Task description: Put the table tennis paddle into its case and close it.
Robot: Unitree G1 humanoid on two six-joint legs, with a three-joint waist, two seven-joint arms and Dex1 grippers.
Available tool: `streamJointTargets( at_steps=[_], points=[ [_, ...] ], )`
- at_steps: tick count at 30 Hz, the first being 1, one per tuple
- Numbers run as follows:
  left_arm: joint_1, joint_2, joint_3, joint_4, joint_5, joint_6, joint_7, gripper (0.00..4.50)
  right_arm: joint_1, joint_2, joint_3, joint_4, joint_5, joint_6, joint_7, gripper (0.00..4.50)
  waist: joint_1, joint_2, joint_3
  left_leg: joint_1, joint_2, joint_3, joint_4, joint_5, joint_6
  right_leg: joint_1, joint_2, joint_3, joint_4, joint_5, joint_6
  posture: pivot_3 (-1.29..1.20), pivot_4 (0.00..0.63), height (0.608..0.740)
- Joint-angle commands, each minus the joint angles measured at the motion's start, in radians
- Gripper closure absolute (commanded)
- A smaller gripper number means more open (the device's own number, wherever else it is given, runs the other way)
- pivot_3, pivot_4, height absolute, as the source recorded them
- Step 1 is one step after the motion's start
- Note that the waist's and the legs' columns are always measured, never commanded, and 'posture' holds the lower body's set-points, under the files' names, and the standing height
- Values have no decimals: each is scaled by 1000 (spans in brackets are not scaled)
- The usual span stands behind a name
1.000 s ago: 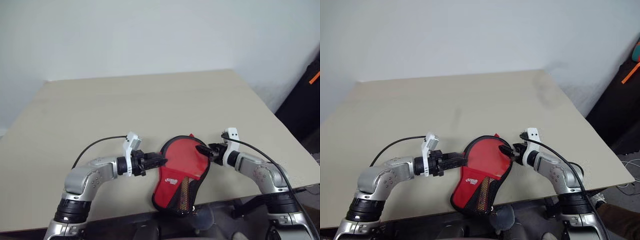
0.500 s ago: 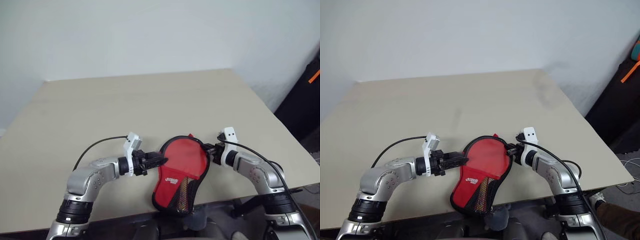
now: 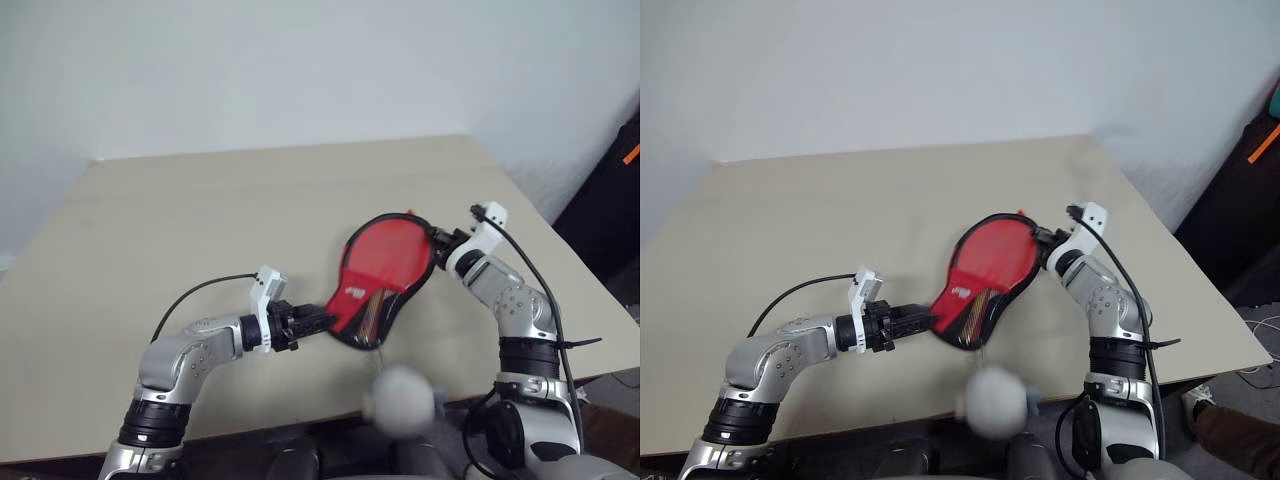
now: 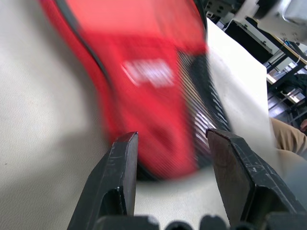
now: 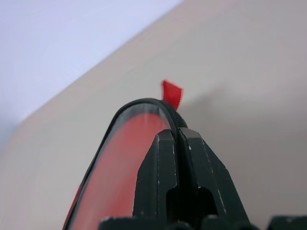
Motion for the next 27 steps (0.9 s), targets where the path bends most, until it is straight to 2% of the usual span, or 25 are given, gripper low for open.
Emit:
streamJointTargets(
  at_steps=[1,5,10,15,16,18,23,26,27],
  points=[
    [-6,4,18,-9,-11,-3,2,2118,-55,-37,-73,51,-17,-87,-60,4475,-1,1,1,0,0,0,0,0,0,0,0,0,0,0,0,0,0,740],
    [1,-3,4,-18,-6,-9,6,2118,-47,-52,-73,128,-65,-124,-100,4475,-11,4,1,0,0,0,-1,0,0,-1,0,1,0,0,0,0,0,740],
    [4,-7,-3,-18,-1,-14,8,2118,25,-36,29,71,-114,-94,-46,4475,-24,5,1,1,0,0,-1,0,0,0,0,1,0,0,-1,0,0,740],
    [-11,-4,30,4,-24,-4,2,2118,91,-40,78,7,-127,-21,-25,4475,-33,6,1,1,0,0,-2,0,0,0,0,1,1,-1,-1,0,0,740],
    [-15,0,37,10,-28,-4,-2,2118,100,-39,75,-3,-123,-12,-27,3991,-35,6,1,1,0,0,-2,0,0,0,0,1,1,-1,-1,0,0,740],
    [-18,8,40,18,-24,-10,-11,2118,111,-37,72,-20,-122,-1,-25,3488,-36,6,1,1,0,0,-2,0,0,0,1,1,1,-1,-1,0,0,740],
    [-35,25,75,43,-50,13,-27,2118,120,-43,72,-32,-144,-17,-25,1702,-37,5,1,1,0,0,-2,0,0,0,1,1,1,-1,-1,0,0,740],
    [-28,63,100,40,-73,36,-57,2118,140,-45,36,-65,-138,-165,22,639,-33,5,1,1,0,-1,-2,0,0,1,1,1,1,-1,-1,0,0,740],
    [-23,77,109,44,-78,40,-67,2118,151,-39,18,-81,-124,-224,49,639,-33,5,1,1,0,0,-2,0,0,0,0,1,1,-1,-1,0,0,740]
  ],
)
